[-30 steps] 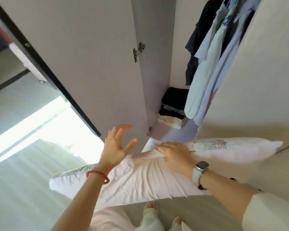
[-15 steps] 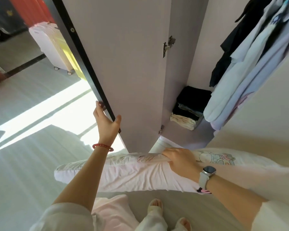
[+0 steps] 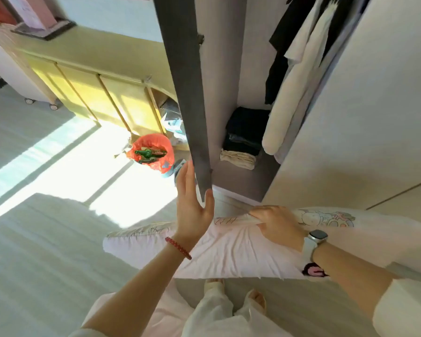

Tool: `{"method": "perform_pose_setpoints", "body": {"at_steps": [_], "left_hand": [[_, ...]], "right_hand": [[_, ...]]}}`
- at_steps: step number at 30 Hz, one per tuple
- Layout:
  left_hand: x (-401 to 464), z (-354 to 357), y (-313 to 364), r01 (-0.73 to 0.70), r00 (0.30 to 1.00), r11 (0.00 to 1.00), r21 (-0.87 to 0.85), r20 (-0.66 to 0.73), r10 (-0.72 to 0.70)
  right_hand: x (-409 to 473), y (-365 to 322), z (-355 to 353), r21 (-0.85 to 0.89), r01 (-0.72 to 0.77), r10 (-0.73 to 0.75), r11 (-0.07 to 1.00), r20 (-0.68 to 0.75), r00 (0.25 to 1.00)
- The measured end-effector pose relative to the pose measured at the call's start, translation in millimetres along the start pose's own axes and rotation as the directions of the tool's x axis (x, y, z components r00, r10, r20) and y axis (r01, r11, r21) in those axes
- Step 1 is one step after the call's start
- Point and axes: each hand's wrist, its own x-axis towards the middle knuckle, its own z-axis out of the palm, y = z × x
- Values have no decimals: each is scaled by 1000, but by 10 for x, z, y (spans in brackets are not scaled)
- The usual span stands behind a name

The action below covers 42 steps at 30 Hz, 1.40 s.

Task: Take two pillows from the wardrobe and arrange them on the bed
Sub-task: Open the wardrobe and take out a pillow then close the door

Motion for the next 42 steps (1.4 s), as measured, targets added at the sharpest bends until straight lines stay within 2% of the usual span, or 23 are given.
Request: {"method": "perform_pose_setpoints", "body": {"at_steps": [6,9,15,20,23,27,30,32,36,42], "left_hand": [[264,845,449,-174,946,984,-33,273,176],[465,1308,674,-144,922,985,-91,350,167],[843,2026,938,-68,915,992,-109,389,106],[1242,2408,1072,-97,903,995,-30,417,100],[1462,2598,1168,-60,896,997,41,443,36],[1479,2780,1267,25,933,1000,-14,358,-18],[1518,2749,1244,23,994,1000,-19,103,-21],[1688,2697,1235,39,999,999,24,-35,-38],[1932,2636,1214,-37,999,975,221,-24,43],[2001,2651,1169,-88,995,948,305,-9,96]], "right_hand": [[-357,418,-58,18,-116,117,993,-34,993],[-503,625,-144,40,-171,174,984,-72,982],[-670,1124,-331,102,-256,270,961,-159,950],[-700,1452,-491,152,-285,315,946,-238,919],[-690,1597,-564,180,-297,337,938,-263,904],[-688,1744,-637,210,-330,379,920,-271,885],[-706,1804,-649,215,-345,393,914,-251,885],[-720,1829,-656,216,-359,406,908,-241,881],[-717,1847,-676,220,-378,423,899,-218,879],[-687,1795,-710,224,-368,412,902,-200,889]]}}
